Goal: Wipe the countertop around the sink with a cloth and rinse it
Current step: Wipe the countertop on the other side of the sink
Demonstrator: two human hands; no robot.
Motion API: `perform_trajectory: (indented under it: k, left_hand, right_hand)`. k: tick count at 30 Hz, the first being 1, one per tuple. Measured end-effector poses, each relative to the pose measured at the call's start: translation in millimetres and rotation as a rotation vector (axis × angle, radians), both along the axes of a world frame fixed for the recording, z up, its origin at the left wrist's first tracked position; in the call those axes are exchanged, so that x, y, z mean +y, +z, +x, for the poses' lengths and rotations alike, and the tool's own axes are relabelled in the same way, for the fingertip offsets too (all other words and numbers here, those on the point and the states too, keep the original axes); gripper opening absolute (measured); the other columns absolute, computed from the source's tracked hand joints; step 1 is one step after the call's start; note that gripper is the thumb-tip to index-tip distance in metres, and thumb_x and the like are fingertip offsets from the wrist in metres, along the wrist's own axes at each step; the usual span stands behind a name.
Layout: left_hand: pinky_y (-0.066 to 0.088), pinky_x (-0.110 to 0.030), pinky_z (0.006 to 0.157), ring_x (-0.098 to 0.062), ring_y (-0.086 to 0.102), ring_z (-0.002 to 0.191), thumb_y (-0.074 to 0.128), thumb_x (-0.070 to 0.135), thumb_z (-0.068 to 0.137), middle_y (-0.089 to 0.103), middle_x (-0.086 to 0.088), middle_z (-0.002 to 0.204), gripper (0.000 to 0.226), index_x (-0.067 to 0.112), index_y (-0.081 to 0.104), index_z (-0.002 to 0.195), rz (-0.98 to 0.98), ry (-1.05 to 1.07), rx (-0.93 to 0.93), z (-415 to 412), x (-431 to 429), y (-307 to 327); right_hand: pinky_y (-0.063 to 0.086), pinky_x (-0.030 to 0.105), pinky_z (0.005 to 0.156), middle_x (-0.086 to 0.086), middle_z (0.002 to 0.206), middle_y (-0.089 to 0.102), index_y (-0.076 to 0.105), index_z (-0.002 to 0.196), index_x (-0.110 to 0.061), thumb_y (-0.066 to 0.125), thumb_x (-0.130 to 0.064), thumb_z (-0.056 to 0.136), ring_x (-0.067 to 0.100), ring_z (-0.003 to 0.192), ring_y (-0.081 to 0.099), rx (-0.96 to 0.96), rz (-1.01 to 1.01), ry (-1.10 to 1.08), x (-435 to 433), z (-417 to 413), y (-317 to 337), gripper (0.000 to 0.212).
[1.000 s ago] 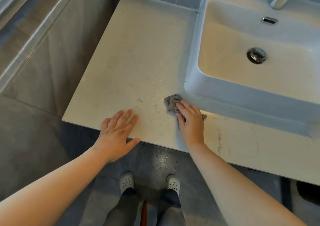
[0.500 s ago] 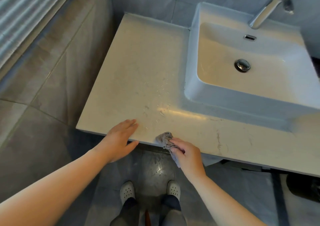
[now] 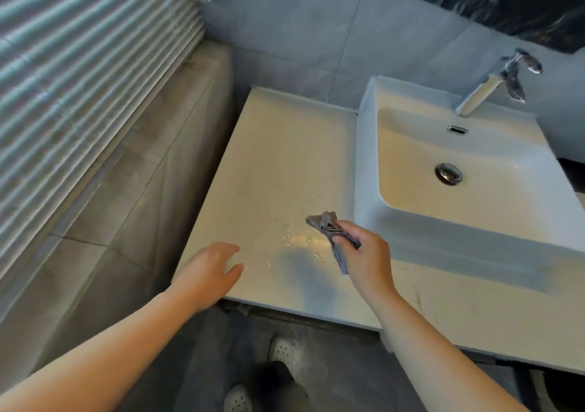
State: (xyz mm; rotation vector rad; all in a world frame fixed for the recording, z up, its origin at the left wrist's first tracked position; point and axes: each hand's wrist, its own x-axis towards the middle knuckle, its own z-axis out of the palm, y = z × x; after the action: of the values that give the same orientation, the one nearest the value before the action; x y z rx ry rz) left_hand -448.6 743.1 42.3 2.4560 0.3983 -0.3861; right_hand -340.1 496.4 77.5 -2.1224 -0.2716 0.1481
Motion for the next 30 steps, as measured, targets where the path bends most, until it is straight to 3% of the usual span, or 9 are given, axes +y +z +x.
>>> perform_trajectory:
  k: [7, 12, 15, 20, 25, 30]
  left_hand:
    - [0.037, -0.025, 0.103, -0.014, 0.049, 0.123, 0.048, 0.037, 0.095, 0.049, 0.003, 0.139, 0.042, 0.021, 0.048, 0.135, 0.072, 0.053, -0.066, 69, 29, 4]
    - [0.040, -0.027, 0.103, -0.015, 0.051, 0.120, 0.048, 0.037, 0.095, 0.050, 0.004, 0.136, 0.041, 0.021, 0.050, 0.133, 0.119, 0.076, -0.058, 142, 51, 1]
    - [0.041, -0.029, 0.102, -0.016, 0.050, 0.120, 0.048, 0.038, 0.095, 0.049, 0.003, 0.137, 0.043, 0.020, 0.048, 0.134, 0.124, 0.104, -0.073, 182, 61, -5]
    - [0.035, -0.028, 0.105, -0.019, 0.045, 0.126, 0.048, 0.037, 0.095, 0.047, 0.000, 0.140, 0.046, 0.017, 0.045, 0.137, 0.148, 0.064, -0.098, 243, 75, -23]
    - [0.028, -0.034, 0.112, -0.025, 0.035, 0.134, 0.050, 0.039, 0.093, 0.040, -0.006, 0.146, 0.053, 0.011, 0.045, 0.138, 0.207, -0.006, -0.135, 295, 92, -48]
    - [0.021, -0.044, 0.113, -0.029, 0.024, 0.140, 0.016, 0.065, 0.077, 0.031, -0.009, 0.152, 0.087, 0.012, 0.038, 0.142, 0.329, -0.076, -0.192, 343, 119, -66]
  right_hand:
    - [0.041, 0.005, 0.067, -0.019, 0.085, 0.070, 0.072, 0.106, -0.025, 0.059, -0.003, 0.087, -0.008, 0.077, 0.061, -0.022, 0.059, 0.002, 30, 95, 5, 0.032]
    - [0.043, 0.013, 0.066, -0.018, 0.082, 0.070, 0.071, 0.105, -0.031, 0.059, -0.011, 0.089, -0.003, 0.073, 0.061, -0.061, 0.022, -0.019, 56, 184, 2, 0.029]
    - [0.040, 0.008, 0.062, -0.011, 0.085, 0.071, 0.071, 0.105, -0.026, 0.059, -0.011, 0.090, 0.000, 0.074, 0.061, -0.093, -0.033, -0.045, 71, 229, -5, 0.025]
    - [0.050, 0.033, 0.074, 0.002, 0.092, 0.073, 0.070, 0.102, -0.016, 0.059, -0.006, 0.086, 0.021, 0.083, 0.065, -0.136, -0.095, -0.148, 89, 299, -39, 0.022]
    - [0.049, 0.035, 0.083, 0.009, 0.102, 0.072, 0.069, 0.106, -0.008, 0.059, -0.007, 0.085, 0.023, 0.091, 0.065, -0.184, -0.166, -0.274, 95, 352, -67, 0.023]
    - [0.040, 0.025, 0.089, 0.011, 0.114, 0.069, 0.068, 0.113, -0.005, 0.056, 0.001, 0.085, 0.030, 0.107, 0.061, -0.211, -0.208, -0.444, 116, 383, -83, 0.030]
